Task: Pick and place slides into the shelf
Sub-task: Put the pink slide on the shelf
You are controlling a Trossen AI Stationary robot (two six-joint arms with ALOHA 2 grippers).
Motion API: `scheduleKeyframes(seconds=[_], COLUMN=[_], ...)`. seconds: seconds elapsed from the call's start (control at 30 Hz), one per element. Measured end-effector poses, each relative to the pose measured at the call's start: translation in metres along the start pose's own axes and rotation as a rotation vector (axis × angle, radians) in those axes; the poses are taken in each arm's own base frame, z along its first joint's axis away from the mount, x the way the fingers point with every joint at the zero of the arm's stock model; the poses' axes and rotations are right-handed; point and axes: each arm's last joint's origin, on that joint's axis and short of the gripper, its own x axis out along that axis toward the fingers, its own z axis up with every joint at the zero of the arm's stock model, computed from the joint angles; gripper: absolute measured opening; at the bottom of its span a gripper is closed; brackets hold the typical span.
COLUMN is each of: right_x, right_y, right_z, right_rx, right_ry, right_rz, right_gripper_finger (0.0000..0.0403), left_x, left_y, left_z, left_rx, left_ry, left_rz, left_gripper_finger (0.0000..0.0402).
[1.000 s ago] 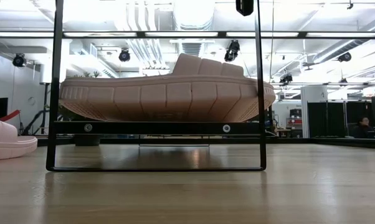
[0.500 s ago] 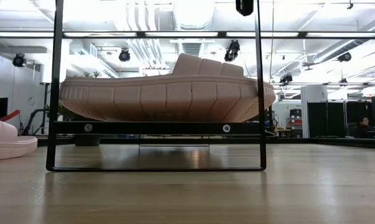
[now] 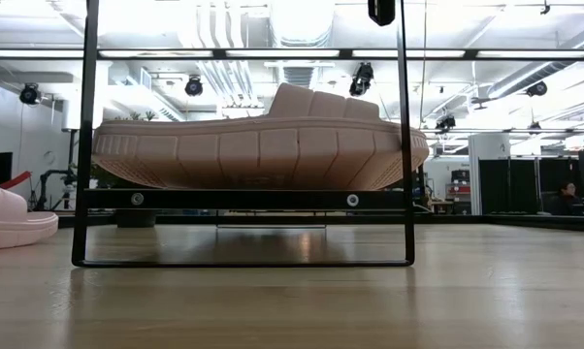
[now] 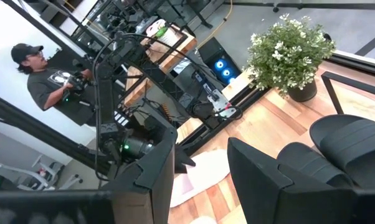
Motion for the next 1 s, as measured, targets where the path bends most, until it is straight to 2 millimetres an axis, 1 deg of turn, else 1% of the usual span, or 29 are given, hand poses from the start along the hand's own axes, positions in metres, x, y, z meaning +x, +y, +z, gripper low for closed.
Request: scheduleKeyframes(seconds=[0.23,0.33,0.4,0.53,0.57,0.73,1.0], right_x=[0.000,0.000,0.000,0.000,0.000,0.000,0.000], right_y=[0.000,0.000,0.000,0.000,0.000,0.000,-0.001], right_z=[0.000,0.000,0.000,0.001,0.001,0.001,0.000], right_rx=[0.003,0.004,0.008,0.011,0.011,0.019,0.030], right_ry=[-0.003,-0.012,-0.015,-0.018,-0.018,-0.018,-0.017], right_rz=[-0.003,-0.014,-0.017,-0.018,-0.018,-0.019,-0.019], right_gripper_finger=[0.0141,0.0141,0.0141,0.0141,0.0141,0.0141,0.0141], left_x=[0.012,0.016,0.017,0.018,0.018,0.016,0.012], left_y=[0.005,0.008,0.008,0.006,0.005,0.006,0.011], left_z=[-0.002,-0.001,0.002,0.009,0.011,0.015,0.014], left_rx=[-0.009,-0.010,0.017,0.072,0.068,0.059,0.076], left_ry=[0.029,0.040,0.037,0.008,0.000,-0.033,-0.021], left_rz=[0.036,0.046,0.034,-0.002,-0.007,0.004,0.018], left_gripper_finger=[0.0127,0.0115,0.0093,0.0020,0.0011,0.0009,0.0008])
